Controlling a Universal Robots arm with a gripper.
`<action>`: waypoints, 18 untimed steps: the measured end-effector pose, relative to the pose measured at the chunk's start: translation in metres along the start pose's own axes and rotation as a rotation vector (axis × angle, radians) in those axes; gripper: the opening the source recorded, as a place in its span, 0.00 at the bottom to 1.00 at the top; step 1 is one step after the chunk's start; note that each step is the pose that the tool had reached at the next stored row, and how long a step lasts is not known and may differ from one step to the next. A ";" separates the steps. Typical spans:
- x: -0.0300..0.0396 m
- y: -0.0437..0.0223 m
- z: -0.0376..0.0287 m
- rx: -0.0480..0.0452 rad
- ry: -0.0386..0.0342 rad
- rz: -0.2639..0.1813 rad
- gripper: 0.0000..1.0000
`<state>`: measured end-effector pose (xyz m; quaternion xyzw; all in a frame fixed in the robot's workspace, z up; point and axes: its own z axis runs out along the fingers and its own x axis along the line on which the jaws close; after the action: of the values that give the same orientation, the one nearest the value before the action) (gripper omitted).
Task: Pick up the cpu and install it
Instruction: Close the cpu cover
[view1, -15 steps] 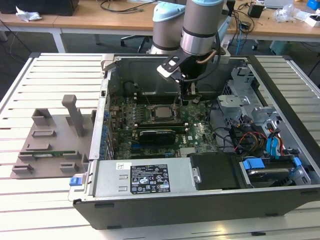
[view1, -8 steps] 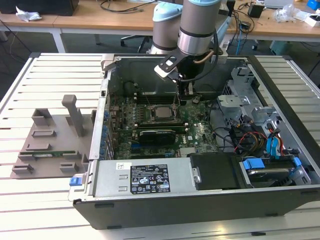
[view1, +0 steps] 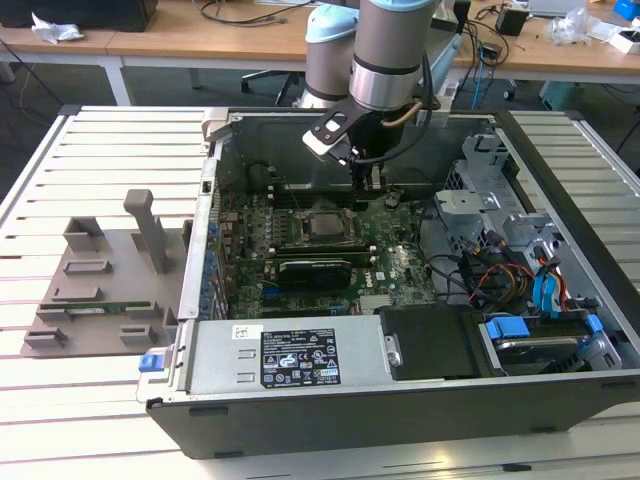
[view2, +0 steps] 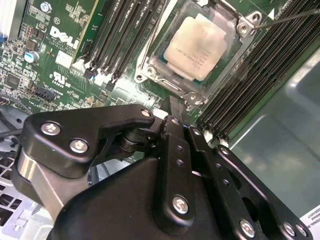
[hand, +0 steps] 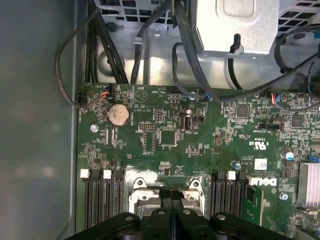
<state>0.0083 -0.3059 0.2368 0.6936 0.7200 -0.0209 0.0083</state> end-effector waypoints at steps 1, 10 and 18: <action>0.0000 -0.0007 0.0000 0.0000 0.0001 0.000 0.11; 0.0003 -0.0068 0.0001 0.0001 0.0000 0.000 0.11; 0.0005 -0.0131 0.0002 0.0001 0.0000 0.000 0.11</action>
<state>-0.0048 -0.3058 0.2368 0.6936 0.7200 -0.0209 0.0083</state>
